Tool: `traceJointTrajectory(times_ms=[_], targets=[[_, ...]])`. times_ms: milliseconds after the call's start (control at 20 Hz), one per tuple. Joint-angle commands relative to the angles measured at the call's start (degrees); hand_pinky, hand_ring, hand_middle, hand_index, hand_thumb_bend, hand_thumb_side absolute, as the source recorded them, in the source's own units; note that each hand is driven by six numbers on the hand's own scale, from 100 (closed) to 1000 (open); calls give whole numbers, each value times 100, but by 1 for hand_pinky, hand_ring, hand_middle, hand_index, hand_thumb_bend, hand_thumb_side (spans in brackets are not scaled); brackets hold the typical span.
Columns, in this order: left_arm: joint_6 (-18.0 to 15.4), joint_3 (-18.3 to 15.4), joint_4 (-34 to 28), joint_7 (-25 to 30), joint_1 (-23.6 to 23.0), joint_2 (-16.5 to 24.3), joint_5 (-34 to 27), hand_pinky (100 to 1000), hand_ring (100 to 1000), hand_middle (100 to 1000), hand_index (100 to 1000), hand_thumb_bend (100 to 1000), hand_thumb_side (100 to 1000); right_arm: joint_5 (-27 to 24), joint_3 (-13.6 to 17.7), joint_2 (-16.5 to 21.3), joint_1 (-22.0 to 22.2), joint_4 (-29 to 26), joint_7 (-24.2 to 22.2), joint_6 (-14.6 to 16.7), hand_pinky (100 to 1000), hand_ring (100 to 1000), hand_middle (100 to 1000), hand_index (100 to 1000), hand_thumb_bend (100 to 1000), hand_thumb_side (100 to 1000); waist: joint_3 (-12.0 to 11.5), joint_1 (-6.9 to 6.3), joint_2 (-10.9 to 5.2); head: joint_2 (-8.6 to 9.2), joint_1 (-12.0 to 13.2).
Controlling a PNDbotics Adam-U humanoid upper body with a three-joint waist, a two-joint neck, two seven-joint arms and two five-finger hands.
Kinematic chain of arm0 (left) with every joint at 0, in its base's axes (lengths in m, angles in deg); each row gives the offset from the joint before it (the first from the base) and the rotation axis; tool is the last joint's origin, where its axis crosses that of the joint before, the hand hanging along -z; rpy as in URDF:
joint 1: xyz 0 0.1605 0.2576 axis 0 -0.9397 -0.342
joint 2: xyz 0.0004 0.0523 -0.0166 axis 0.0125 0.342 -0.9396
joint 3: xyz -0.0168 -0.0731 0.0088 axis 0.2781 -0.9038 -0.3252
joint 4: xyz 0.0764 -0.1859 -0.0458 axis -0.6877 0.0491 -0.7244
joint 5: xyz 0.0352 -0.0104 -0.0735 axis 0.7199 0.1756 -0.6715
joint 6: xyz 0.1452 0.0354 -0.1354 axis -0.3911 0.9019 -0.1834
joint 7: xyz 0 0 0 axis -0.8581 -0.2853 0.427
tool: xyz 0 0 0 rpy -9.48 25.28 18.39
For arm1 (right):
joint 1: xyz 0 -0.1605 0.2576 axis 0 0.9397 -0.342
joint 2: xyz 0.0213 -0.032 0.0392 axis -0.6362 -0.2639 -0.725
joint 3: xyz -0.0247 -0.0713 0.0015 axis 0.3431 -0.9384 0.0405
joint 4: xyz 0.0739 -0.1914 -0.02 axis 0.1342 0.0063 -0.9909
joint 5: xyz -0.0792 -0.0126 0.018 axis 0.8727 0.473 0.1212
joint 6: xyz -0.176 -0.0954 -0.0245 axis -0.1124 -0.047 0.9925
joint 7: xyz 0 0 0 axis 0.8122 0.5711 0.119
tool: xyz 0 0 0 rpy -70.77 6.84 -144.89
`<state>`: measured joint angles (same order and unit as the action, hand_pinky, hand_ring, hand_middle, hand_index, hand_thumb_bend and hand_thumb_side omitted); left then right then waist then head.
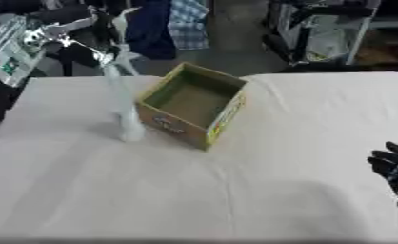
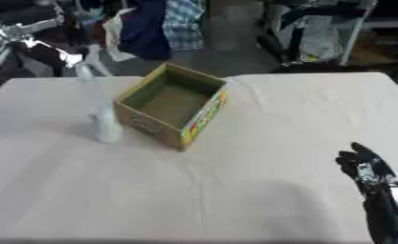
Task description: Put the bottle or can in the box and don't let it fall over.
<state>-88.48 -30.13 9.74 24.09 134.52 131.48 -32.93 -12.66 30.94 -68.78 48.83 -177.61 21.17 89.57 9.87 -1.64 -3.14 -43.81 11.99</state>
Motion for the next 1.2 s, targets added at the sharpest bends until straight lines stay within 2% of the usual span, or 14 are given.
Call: traceJointTrajectory(times_ms=[50,850,1050,1200], targets=[[-28,-146,-101,-103,184,197,40,691,515,497,567,100,314,-15,8,58,-46,-65,10,6,892,798,727,876,100,714,0,1,-94,-31,16],[-15,-405,-281,-416,548,252,95,685,504,483,556,100,295,-10,5,66,-46,-67,2,4,891,798,727,876,100,711,0,-8,-127,-31,26],[-30,-366,-231,-322,492,247,148,699,519,499,575,100,285,-9,-1,63,-51,-69,-7,5,892,798,728,876,100,713,4,-13,-130,-31,21],[-61,-313,-164,-186,445,218,194,724,554,533,621,100,268,-8,-2,60,-48,-68,-12,5,892,799,728,876,100,714,6,-13,-131,-31,18]])
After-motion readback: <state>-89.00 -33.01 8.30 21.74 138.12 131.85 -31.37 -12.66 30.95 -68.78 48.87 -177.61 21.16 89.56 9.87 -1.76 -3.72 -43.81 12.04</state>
